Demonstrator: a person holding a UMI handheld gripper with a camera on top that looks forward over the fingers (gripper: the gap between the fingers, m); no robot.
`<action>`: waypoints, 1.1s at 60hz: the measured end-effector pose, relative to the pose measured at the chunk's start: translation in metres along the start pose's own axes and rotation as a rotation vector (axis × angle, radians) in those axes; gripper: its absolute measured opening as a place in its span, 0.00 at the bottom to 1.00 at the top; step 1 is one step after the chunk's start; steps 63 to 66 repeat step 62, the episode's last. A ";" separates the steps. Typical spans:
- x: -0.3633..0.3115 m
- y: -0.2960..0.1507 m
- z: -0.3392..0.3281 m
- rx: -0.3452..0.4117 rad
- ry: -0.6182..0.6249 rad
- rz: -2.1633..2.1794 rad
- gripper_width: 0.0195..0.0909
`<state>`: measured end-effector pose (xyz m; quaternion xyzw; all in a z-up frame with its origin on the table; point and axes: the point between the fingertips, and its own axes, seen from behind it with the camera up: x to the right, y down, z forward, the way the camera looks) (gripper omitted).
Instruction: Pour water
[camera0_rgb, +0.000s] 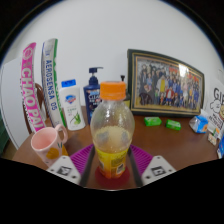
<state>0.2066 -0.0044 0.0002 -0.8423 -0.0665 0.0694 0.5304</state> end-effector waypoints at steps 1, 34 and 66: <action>-0.002 0.004 -0.001 -0.017 -0.005 0.003 0.74; -0.045 0.000 -0.225 -0.150 0.142 -0.020 0.92; -0.067 -0.001 -0.327 -0.146 0.171 0.013 0.92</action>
